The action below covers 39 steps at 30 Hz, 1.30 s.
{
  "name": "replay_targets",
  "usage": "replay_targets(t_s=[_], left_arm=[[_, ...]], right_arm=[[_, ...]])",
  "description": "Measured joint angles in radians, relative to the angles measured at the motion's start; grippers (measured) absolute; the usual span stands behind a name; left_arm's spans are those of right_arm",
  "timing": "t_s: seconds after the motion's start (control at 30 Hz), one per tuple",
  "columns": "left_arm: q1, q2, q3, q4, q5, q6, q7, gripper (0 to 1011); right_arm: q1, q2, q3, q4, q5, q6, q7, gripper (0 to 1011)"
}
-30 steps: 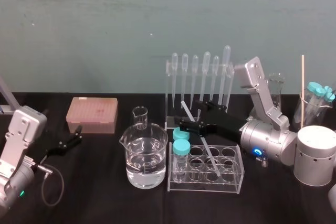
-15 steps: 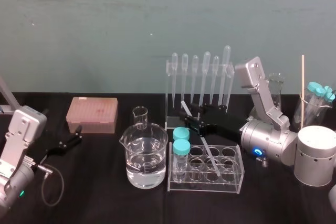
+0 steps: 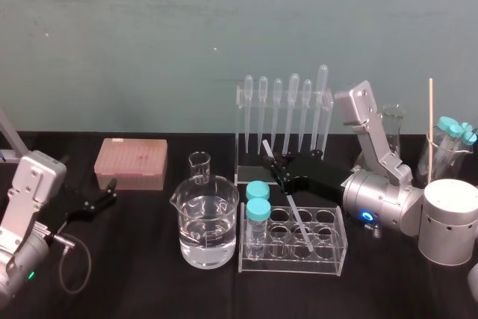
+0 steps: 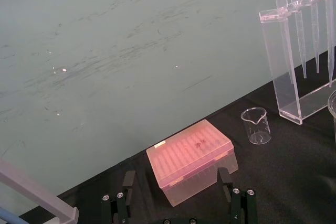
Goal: Pick up the stirring rod with one hand, then place it down.
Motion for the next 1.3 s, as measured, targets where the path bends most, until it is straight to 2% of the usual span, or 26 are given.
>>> replay_targets(t_s=[0.23, 0.27, 0.37, 0.4, 0.43, 0.47, 0.57, 0.6, 0.7, 0.8, 1.0, 1.2, 1.3], left_arm=[[0.000, 0.000, 0.000, 0.000, 0.000, 0.000, 0.000, 1000], [0.000, 0.000, 0.000, 0.000, 0.000, 0.000, 0.000, 1000], [0.000, 0.000, 0.000, 0.000, 0.000, 0.000, 0.000, 1000], [0.000, 0.000, 0.000, 0.000, 0.000, 0.000, 0.000, 1000], [0.000, 0.000, 0.000, 0.000, 0.000, 0.000, 0.000, 1000], [0.000, 0.000, 0.000, 0.000, 0.000, 0.000, 0.000, 1000], [0.000, 0.000, 0.000, 0.000, 0.000, 0.000, 0.000, 1000], [0.000, 0.000, 0.000, 0.000, 0.000, 0.000, 0.000, 1000], [0.000, 0.000, 0.000, 0.000, 0.000, 0.000, 0.000, 1000], [0.000, 0.000, 0.000, 0.000, 0.000, 0.000, 0.000, 1000], [0.000, 0.000, 0.000, 0.000, 0.000, 0.000, 0.000, 1000], [0.000, 0.000, 0.000, 0.000, 0.000, 0.000, 0.000, 1000], [0.000, 0.000, 0.000, 0.000, 0.000, 0.000, 0.000, 1000]], right_arm=[[0.000, 0.000, 0.000, 0.000, 0.000, 0.000, 0.000, 69], [-0.003, -0.001, 0.002, 0.000, -0.006, -0.015, -0.003, 69], [-0.017, -0.007, 0.014, 0.001, -0.028, -0.084, -0.018, 69], [-0.030, -0.012, 0.027, 0.001, -0.039, -0.144, -0.030, 69], [-0.038, -0.015, 0.034, 0.001, -0.044, -0.176, -0.035, 69], [-0.057, -0.021, 0.050, -0.001, -0.047, -0.243, -0.042, 69], [-0.087, -0.030, 0.077, -0.007, -0.044, -0.337, -0.049, 69], [-0.110, -0.037, 0.095, -0.012, -0.037, -0.389, -0.050, 69], [-0.155, -0.045, 0.128, -0.027, -0.008, -0.463, -0.046, 69], [-0.195, -0.048, 0.157, -0.051, 0.025, -0.503, -0.030, 69], [-0.225, -0.050, 0.195, -0.102, 0.068, -0.521, -0.004, 69], [-0.206, -0.039, 0.245, -0.176, 0.120, -0.483, 0.028, 69], [-0.190, -0.029, 0.266, -0.201, 0.127, -0.467, 0.038, 69]])
